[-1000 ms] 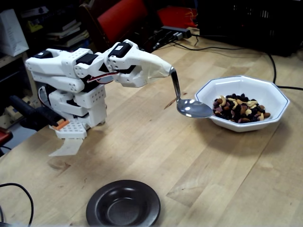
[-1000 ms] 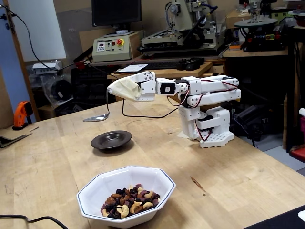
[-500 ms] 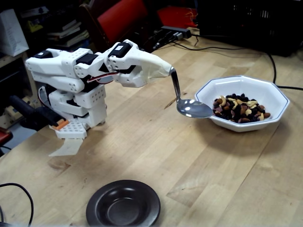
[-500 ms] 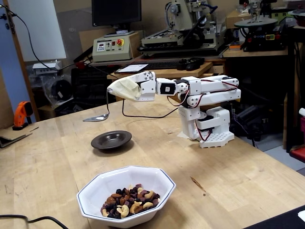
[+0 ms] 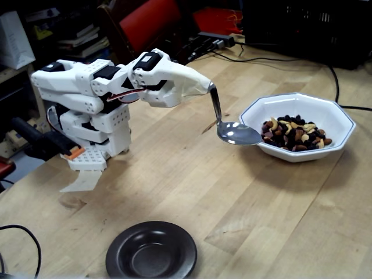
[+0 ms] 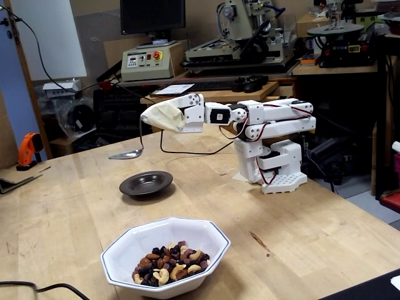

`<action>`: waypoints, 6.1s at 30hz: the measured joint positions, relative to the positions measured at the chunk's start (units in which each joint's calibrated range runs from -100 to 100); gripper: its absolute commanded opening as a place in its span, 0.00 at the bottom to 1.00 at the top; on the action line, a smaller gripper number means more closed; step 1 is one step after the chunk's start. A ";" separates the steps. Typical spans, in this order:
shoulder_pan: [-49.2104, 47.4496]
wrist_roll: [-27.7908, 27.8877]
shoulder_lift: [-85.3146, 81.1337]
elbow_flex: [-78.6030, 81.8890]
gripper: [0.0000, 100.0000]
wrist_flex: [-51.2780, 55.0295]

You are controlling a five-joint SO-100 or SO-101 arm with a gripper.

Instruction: Use spoon to transfer food from the white bowl to brown plate

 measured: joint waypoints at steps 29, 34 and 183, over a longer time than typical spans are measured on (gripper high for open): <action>0.00 3.32 27.05 -17.93 0.04 -0.48; 0.00 3.32 34.69 -20.37 0.04 -6.58; -32.26 18.17 108.29 -26.77 0.04 -58.05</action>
